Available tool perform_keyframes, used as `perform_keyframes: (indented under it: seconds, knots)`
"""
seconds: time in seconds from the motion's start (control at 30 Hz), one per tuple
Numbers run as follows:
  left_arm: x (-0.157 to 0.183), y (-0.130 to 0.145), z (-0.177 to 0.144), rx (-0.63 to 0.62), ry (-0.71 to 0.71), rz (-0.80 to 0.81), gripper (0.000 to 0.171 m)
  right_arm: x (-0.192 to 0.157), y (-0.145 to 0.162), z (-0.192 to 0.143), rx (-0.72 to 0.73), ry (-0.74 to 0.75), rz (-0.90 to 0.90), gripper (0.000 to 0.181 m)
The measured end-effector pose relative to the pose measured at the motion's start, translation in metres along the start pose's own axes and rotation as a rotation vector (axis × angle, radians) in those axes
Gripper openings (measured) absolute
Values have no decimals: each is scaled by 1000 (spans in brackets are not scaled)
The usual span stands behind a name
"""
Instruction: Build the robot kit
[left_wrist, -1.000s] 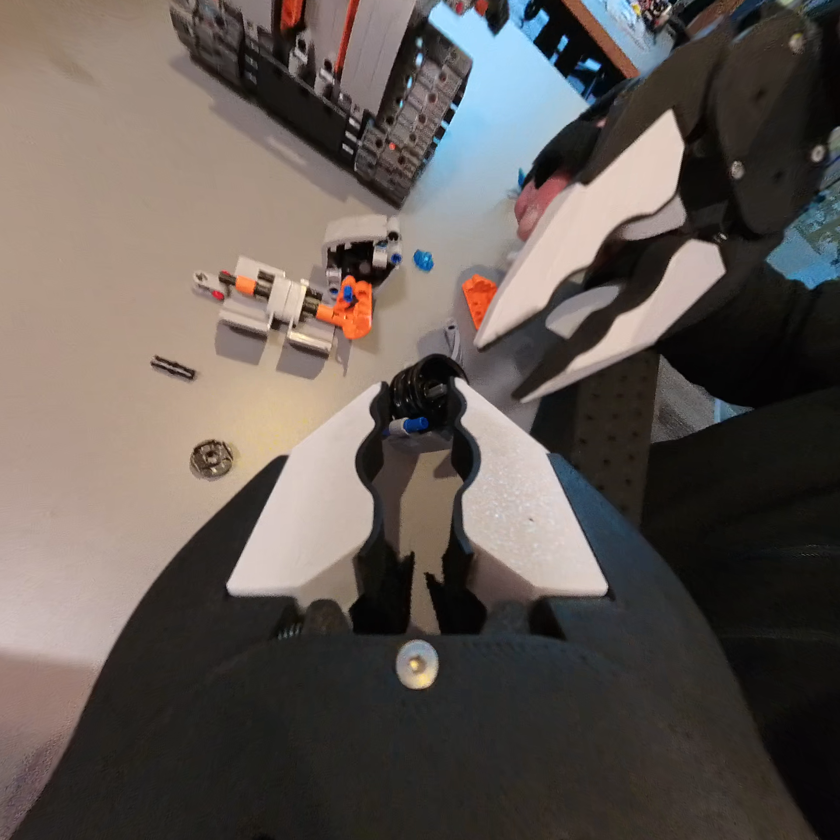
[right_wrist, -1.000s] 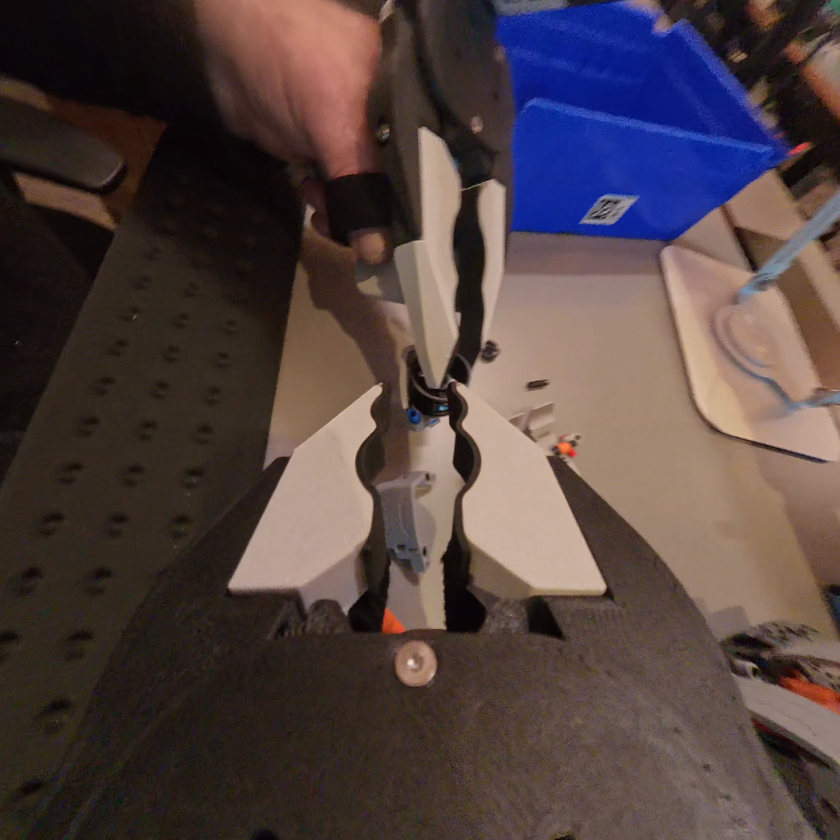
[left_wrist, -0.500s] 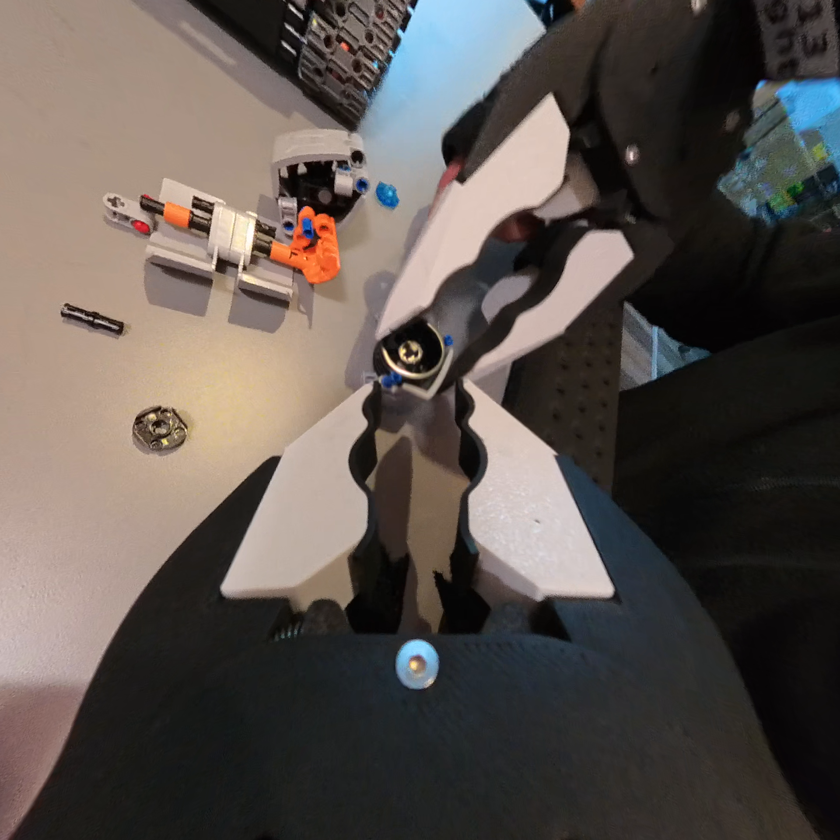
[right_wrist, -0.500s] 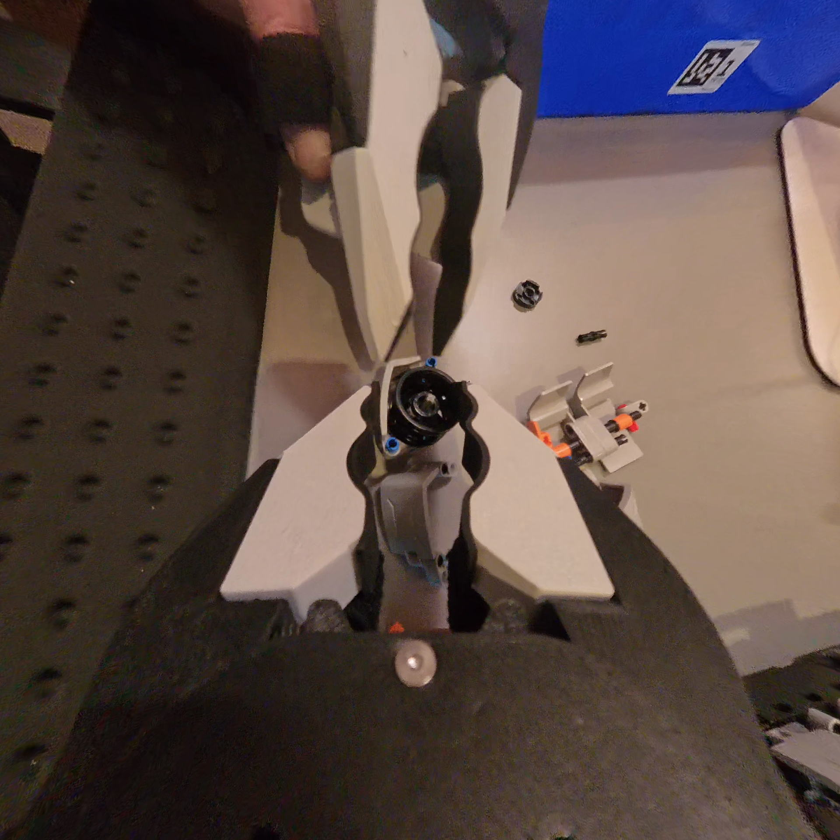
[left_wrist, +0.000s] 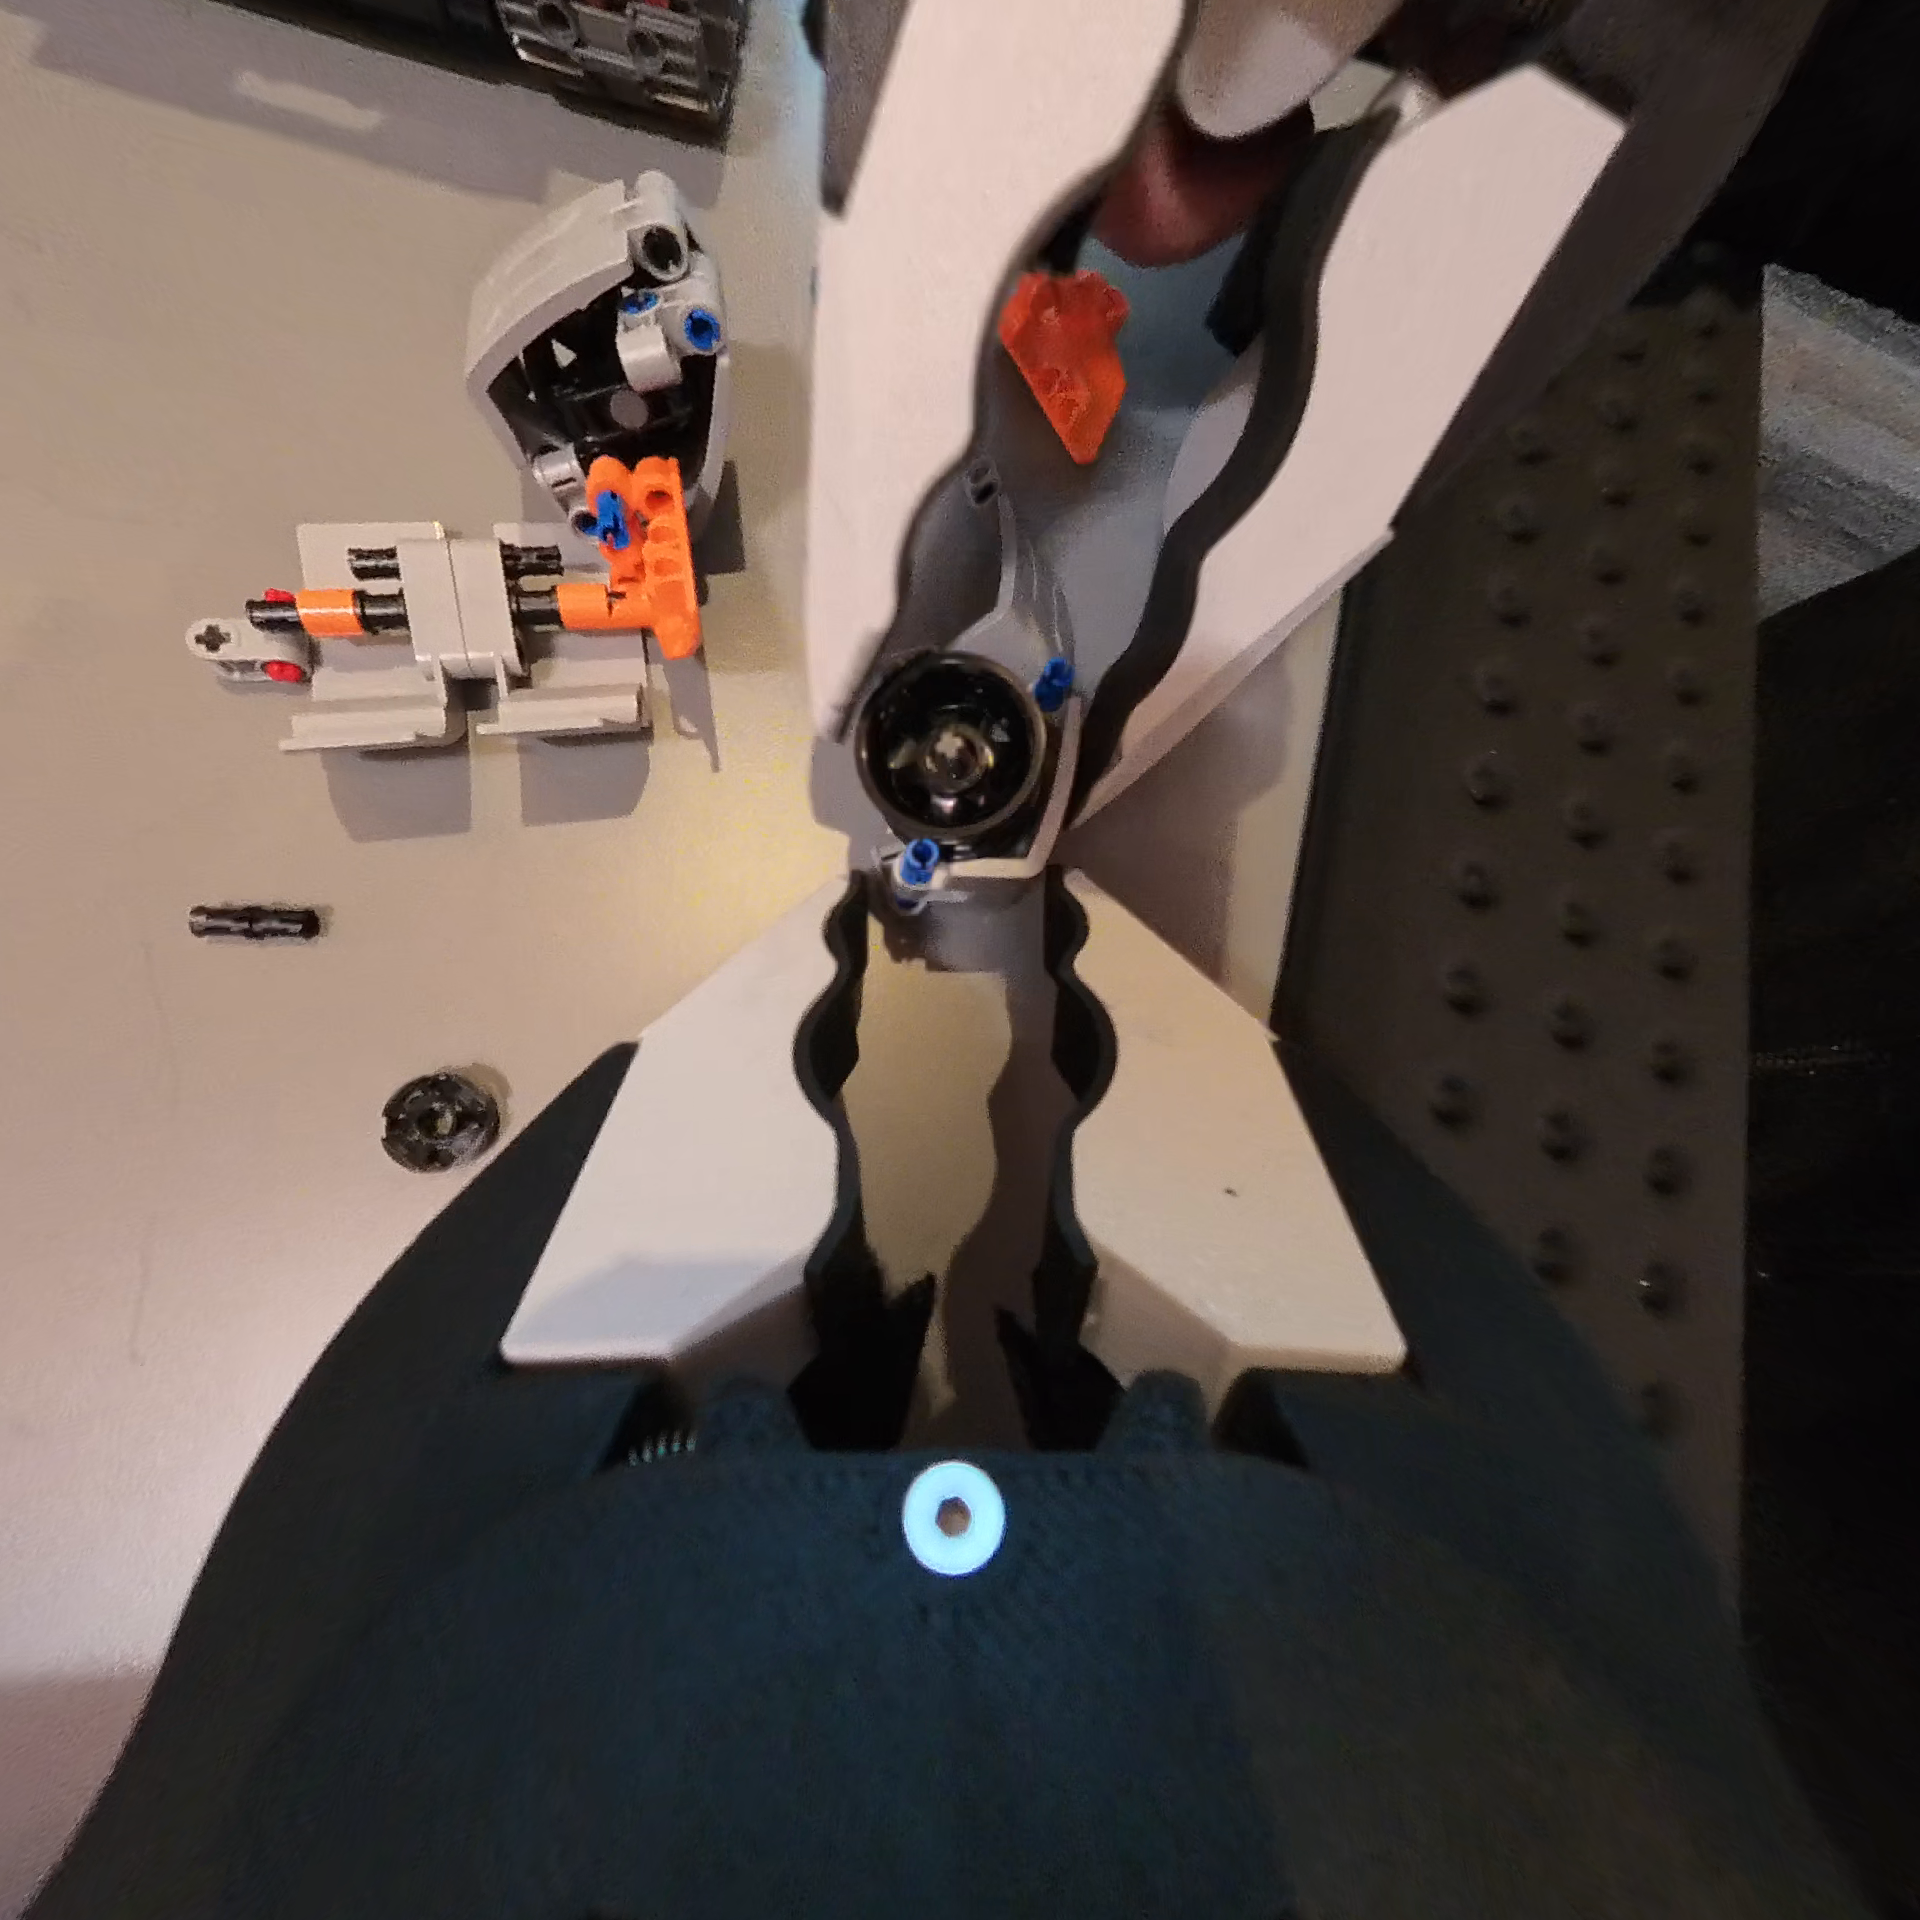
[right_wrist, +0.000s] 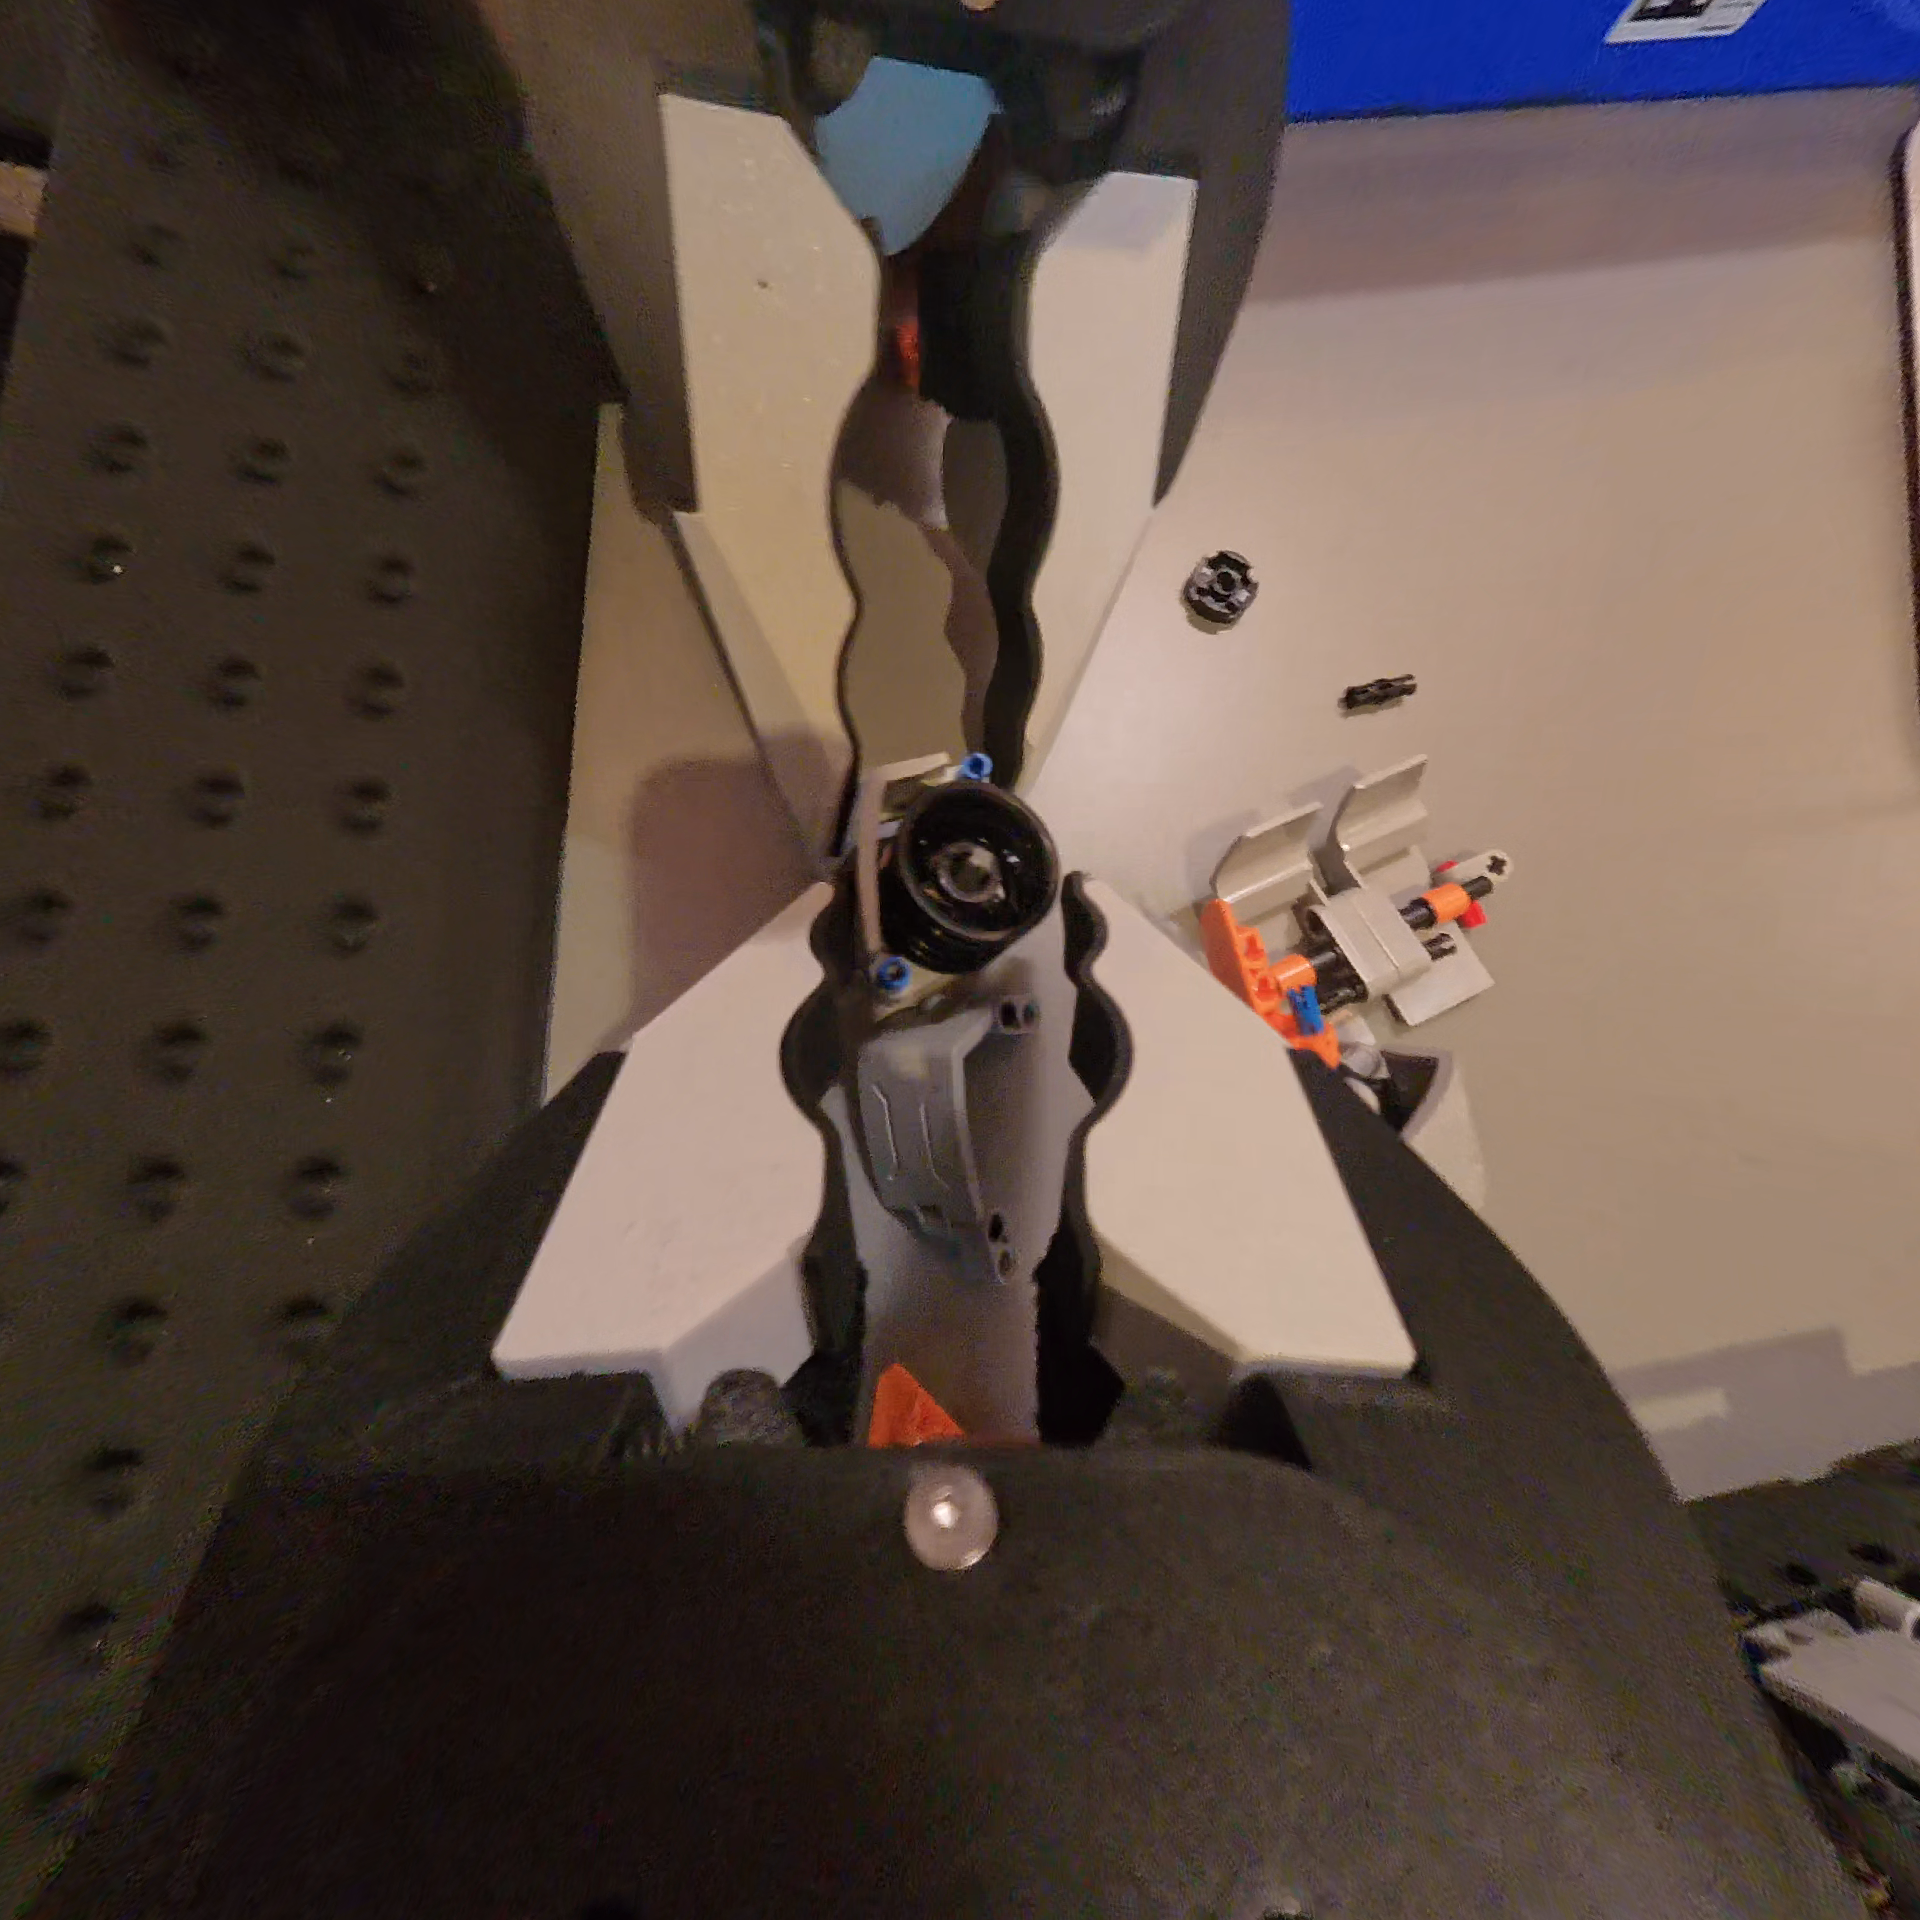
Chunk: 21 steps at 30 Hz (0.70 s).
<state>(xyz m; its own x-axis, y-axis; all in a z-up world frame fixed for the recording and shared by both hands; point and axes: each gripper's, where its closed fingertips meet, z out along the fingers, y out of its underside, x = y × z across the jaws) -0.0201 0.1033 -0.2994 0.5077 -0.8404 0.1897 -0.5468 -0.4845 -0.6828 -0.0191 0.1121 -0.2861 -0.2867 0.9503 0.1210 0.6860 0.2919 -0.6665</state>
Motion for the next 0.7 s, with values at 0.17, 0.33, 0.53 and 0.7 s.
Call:
perform_keyframes:
  seconds: [0.17, 0.33, 0.53, 0.7]
  knots:
    - [4, 0, -1, 28, 12, -17, 28, -3, -4, 0, 33, -43, 22, 34]
    - [11, -14, -19, 142, 3, 25, 36, 1, -26, -23, 242, -125, 140, 34]
    - [24, -55, -65, 504, 149, -62, 26, 1, -62, -60, 561, -233, 214, 34]
    - [32, -68, -89, 658, 255, -91, 14, -4, -77, -77, 705, -288, 191, 33]
